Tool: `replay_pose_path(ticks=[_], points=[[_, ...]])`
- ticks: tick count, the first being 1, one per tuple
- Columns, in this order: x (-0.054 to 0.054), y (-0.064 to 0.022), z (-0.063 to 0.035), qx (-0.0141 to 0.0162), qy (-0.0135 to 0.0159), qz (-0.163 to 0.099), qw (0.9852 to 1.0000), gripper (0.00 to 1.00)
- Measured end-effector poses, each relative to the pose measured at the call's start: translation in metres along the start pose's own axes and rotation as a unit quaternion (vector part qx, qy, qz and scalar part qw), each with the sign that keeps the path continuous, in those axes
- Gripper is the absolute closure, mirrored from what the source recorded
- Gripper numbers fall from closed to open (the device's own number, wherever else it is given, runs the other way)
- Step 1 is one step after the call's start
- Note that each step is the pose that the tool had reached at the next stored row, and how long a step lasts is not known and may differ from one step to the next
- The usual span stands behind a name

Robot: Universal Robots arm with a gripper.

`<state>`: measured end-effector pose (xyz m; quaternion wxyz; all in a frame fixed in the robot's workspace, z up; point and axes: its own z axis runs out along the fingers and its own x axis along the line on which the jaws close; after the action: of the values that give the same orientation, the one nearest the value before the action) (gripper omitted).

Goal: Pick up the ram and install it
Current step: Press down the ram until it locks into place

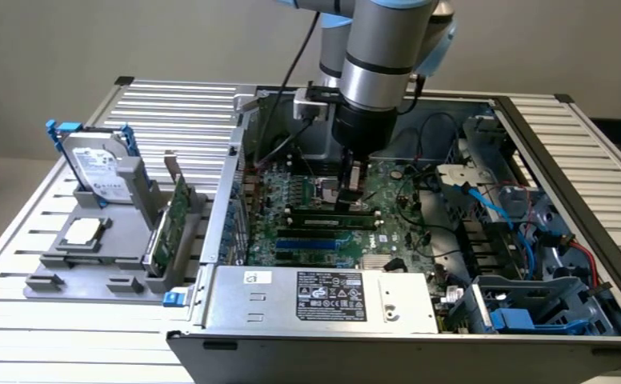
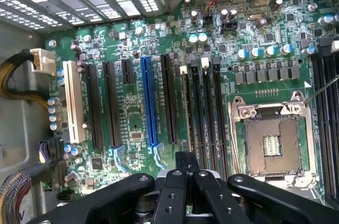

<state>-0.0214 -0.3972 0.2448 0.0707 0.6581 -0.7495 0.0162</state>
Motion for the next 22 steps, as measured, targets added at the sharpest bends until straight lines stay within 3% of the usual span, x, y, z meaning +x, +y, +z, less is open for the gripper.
replay_pose_path(ticks=[2,4,7,15,22], points=[[0.0,0.0,0.0,0.0036,-0.001,0.006,1.0,0.89],[0.0,0.0,0.0001,0.0092,-0.0023,0.013,0.9999,0.89],[0.0,-0.0001,0.0001,0.011,-0.0039,0.031,0.9995,0.89],[0.0,0.0,0.0001,0.0048,-0.007,0.088,0.9961,0.89],[-0.0001,-0.0001,0.0005,-0.0007,-0.01,0.139,0.9902,0.89]])
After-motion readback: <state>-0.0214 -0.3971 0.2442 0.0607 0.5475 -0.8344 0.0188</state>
